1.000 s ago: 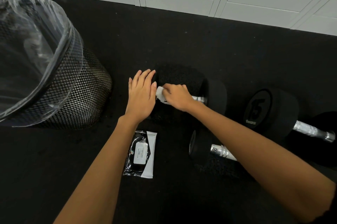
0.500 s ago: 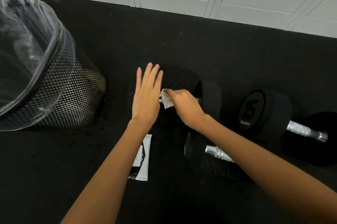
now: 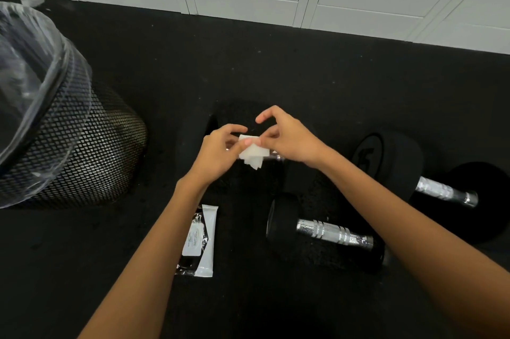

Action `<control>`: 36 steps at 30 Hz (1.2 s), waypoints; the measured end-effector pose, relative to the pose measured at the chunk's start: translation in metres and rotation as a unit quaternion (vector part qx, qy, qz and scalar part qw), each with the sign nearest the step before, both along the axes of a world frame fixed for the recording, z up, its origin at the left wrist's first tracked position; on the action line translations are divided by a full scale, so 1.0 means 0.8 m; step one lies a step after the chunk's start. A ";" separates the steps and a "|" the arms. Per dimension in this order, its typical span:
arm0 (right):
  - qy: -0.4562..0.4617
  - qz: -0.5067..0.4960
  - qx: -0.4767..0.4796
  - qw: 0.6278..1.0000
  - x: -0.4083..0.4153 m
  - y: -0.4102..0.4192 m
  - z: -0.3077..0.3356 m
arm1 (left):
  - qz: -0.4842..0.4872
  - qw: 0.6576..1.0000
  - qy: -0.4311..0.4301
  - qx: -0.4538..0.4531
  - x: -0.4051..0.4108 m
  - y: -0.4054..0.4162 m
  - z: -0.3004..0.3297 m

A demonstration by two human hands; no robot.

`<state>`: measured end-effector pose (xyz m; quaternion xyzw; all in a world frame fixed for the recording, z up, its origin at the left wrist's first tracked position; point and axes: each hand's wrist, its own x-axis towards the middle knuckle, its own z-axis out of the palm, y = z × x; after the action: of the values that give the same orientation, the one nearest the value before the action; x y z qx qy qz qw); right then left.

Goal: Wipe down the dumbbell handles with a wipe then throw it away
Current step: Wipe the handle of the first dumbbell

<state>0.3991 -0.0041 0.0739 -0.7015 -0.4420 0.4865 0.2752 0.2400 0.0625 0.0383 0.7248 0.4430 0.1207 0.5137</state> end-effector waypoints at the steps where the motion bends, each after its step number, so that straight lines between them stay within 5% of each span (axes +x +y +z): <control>1: -0.011 -0.008 0.028 1.000 0.003 -0.001 0.000 | 0.019 1.000 -0.005 0.007 0.003 0.000 -0.003; 4: -0.185 -0.065 0.165 0.967 0.013 -0.010 -0.013 | 0.049 0.997 0.021 0.056 0.015 -0.003 -0.014; 6: -0.338 -0.097 0.165 0.922 0.018 -0.018 -0.030 | 0.056 0.993 0.048 0.087 0.023 -0.008 -0.026; 8: -0.398 -0.108 0.121 0.903 0.022 -0.022 -0.049 | 0.066 0.983 0.093 0.143 0.030 -0.016 -0.037; 11: -0.357 -0.141 0.098 0.918 0.019 -0.024 -0.068 | 0.090 0.950 0.127 0.271 0.037 -0.030 -0.044; 14: -0.354 -0.166 0.115 0.913 0.018 -0.024 -0.073 | 0.002 0.934 0.109 0.341 0.034 -0.038 -0.055; 27: -0.333 -0.179 0.130 0.917 0.019 -0.027 -0.078 | -0.099 0.957 0.052 0.269 0.032 -0.048 -0.069; 36: -0.315 -0.171 0.128 0.925 0.022 -0.029 -0.077 | -0.226 0.899 0.109 0.360 0.010 -0.055 -0.069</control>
<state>0.4165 -0.0273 0.0120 -0.8423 -0.4379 0.1254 0.2883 0.2476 0.0184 -0.0171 0.9493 0.2471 0.0730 0.1801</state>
